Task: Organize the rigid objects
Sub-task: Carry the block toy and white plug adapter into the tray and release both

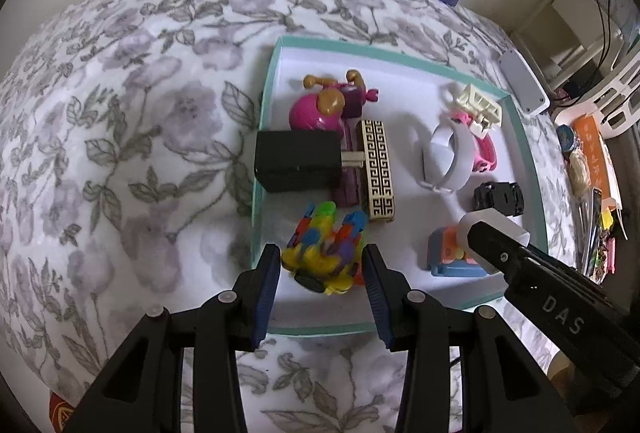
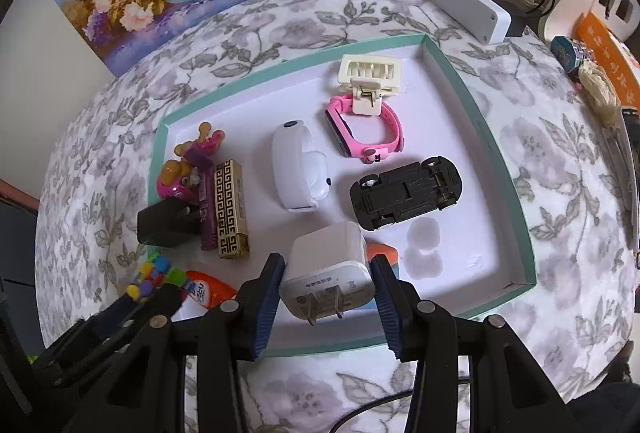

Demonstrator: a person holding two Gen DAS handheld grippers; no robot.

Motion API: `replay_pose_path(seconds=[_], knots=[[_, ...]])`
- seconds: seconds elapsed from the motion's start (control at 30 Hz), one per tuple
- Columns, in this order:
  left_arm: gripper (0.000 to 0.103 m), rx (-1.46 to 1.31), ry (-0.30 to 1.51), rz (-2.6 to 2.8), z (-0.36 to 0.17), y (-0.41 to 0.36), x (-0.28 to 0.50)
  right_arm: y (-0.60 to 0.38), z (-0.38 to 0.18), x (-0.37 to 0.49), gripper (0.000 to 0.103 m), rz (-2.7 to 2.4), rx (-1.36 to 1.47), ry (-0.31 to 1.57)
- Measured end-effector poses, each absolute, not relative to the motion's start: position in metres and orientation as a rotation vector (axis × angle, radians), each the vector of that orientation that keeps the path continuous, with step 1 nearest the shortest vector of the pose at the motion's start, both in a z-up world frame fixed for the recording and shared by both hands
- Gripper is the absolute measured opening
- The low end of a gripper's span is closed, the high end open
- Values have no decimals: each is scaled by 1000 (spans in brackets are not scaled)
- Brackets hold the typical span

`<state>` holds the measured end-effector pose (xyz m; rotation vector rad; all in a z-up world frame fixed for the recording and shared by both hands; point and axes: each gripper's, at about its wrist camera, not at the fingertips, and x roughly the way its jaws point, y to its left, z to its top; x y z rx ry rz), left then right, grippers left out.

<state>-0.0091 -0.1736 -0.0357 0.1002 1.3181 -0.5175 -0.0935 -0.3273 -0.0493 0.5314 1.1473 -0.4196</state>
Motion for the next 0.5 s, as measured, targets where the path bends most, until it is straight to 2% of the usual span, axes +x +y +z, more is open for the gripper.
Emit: replay_pose_path(seconds=[0.1, 0.3, 0.4, 0.5], knots=[[59, 93, 1330, -514, -39, -171, -9, -324, -50, -93, 47, -414, 517, 1152], [60, 71, 1316, -491, -32, -158, -12, -315, -57, -94, 47, -409, 474, 1189], [69, 80, 1295, -445, -28, -147, -12, -313, -59, -96, 47, -401, 466, 1190], [69, 100, 1284, -403, -28, -137, -11, -312, -60, -101, 48, -399, 471, 1184]])
